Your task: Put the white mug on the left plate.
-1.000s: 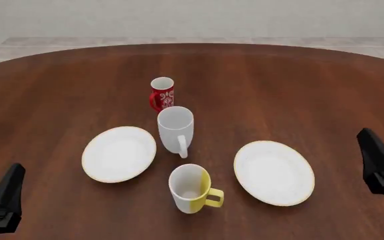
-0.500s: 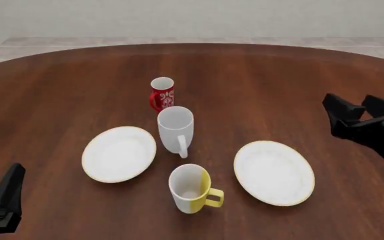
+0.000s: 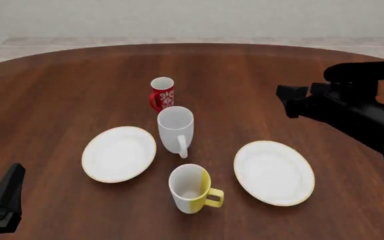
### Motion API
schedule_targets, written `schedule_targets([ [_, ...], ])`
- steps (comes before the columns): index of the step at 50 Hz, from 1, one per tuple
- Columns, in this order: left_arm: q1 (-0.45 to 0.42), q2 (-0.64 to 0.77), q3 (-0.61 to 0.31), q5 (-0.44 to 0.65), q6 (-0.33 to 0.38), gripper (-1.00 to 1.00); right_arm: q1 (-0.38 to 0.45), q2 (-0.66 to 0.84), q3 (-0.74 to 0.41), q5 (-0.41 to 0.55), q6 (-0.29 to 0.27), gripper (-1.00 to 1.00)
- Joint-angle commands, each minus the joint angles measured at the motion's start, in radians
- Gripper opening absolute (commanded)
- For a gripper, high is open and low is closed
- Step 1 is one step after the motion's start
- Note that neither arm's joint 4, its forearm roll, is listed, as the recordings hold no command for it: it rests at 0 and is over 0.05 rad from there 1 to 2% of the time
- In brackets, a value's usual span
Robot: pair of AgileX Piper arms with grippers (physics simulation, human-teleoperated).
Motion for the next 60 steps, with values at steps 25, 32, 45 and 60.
schedule_targets([
  [25, 0.000, 0.000, 0.000, 0.000, 0.000, 1.00, 0.199, 0.265, -0.200, 0.028, 0.050, 1.00],
  [32, 0.000, 0.000, 0.000, 0.000, 0.000, 1.00, 0.240, 0.319, -0.248, 0.047, 0.046, 1.00],
  [45, 0.000, 0.000, 0.000, 0.000, 0.000, 1.00, 0.293, 0.385, -0.292, 0.041, 0.066, 1.00],
  [60, 0.000, 0.001, 0.000, 0.000, 0.000, 1.00, 0.354, 0.477, -0.328, 0.020, 0.105, 1.00],
])
